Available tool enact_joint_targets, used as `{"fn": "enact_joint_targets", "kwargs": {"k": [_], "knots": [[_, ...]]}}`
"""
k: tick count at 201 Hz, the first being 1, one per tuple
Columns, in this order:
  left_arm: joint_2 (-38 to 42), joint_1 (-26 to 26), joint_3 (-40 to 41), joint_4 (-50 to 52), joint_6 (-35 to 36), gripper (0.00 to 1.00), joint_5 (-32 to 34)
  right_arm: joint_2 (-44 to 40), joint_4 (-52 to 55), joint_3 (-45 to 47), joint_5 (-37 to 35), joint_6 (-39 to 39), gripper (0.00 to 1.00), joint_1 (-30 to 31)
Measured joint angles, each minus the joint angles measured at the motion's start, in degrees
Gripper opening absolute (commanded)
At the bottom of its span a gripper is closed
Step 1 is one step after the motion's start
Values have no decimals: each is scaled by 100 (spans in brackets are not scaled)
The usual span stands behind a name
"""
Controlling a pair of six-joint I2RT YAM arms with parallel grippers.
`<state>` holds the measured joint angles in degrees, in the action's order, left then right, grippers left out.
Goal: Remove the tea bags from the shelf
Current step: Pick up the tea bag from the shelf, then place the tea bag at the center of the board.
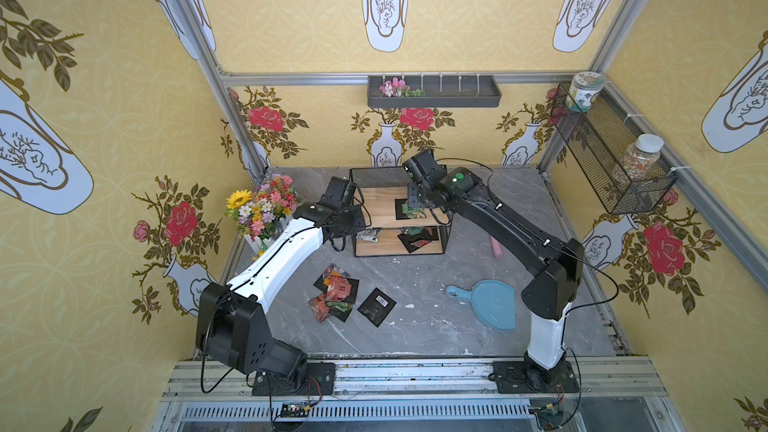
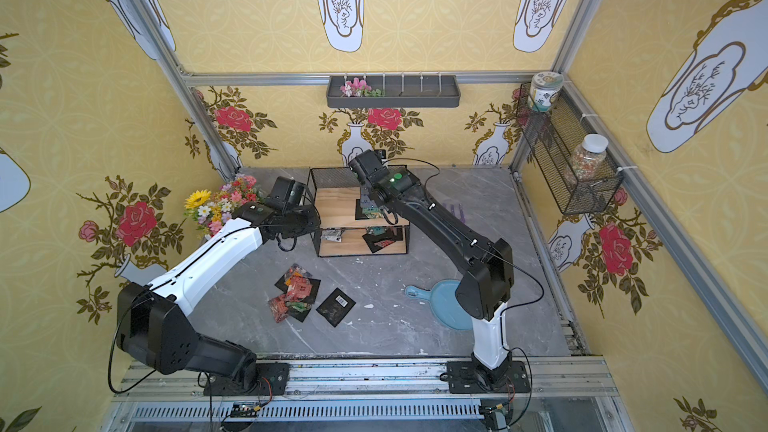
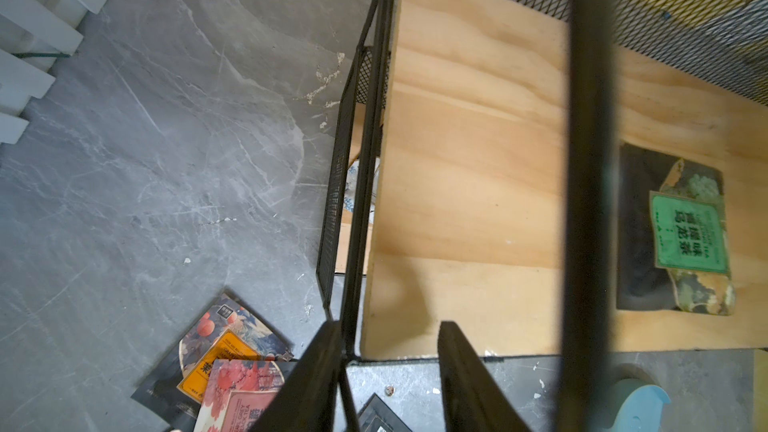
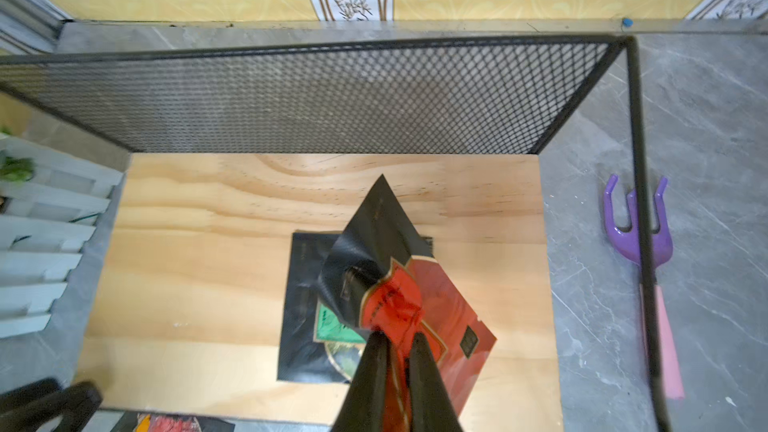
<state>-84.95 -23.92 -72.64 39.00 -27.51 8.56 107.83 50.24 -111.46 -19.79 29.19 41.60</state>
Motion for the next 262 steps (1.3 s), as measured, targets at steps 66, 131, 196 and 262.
{"fn": "enact_joint_targets", "kwargs": {"k": [66, 131, 196, 262], "knots": [[-11, -9, -37, 0, 0, 44, -42, -1279, -1561, 2253, 654, -905, 7, 1333], [-9, -9, -37, 0, -2, 44, -46, -595, -2446, 3327, 1545, -841, 4, 2186], [-9, -11, -37, 2, -4, 43, -57, 769, -3097, 2647, 1961, -796, 10, 2371], [-9, -9, -37, 2, -13, 43, -57, 1506, -3377, 2181, 1941, -804, 29, 2358]]}}
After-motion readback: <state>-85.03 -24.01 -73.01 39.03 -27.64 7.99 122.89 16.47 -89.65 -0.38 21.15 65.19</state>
